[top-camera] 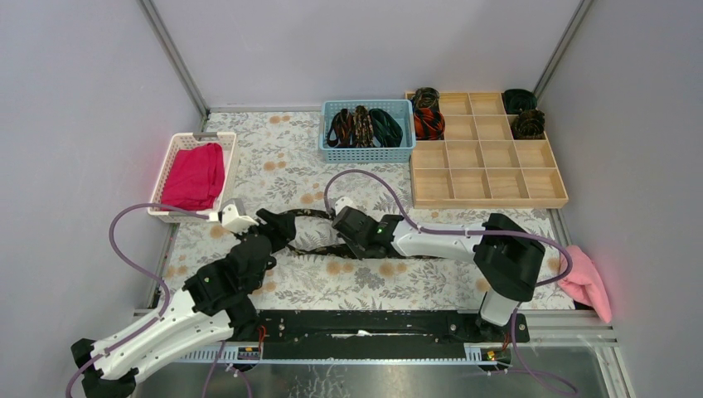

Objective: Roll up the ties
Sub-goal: Flatten out the tie at the center of the board.

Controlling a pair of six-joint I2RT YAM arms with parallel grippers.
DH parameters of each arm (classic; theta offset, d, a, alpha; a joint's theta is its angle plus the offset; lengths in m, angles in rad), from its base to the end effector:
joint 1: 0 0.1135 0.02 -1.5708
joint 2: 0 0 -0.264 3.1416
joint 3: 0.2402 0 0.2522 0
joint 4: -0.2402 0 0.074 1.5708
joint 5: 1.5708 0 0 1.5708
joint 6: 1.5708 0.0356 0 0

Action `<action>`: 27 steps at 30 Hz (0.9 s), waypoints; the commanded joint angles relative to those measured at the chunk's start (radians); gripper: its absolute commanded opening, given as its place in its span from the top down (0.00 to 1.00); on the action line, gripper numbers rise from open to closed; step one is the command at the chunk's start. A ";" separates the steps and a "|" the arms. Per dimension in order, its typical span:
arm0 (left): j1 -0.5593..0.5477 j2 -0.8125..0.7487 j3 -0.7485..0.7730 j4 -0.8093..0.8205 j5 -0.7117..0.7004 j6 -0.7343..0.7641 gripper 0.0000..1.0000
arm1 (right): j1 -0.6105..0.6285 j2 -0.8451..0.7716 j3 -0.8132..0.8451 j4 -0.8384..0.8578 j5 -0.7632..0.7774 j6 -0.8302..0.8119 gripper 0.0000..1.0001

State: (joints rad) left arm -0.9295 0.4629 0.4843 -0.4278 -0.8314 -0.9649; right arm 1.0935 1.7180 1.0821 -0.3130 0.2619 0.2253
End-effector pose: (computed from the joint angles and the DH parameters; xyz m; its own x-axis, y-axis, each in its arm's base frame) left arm 0.0913 -0.0783 0.2579 -0.2448 -0.5980 -0.7632 -0.1181 0.7997 -0.5887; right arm 0.1711 0.3107 0.1893 -0.5401 -0.5746 -0.6149 -0.6853 0.7244 -0.0750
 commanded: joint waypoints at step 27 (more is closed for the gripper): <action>-0.002 0.141 0.063 -0.034 -0.135 0.015 0.28 | 0.051 0.055 0.017 0.083 0.242 0.067 0.55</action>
State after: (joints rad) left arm -0.9295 0.5240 0.4652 -0.4294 -0.8902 -0.9524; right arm 1.1332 1.8519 1.1130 -0.2455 0.4549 0.2481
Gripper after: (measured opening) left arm 0.711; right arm 0.415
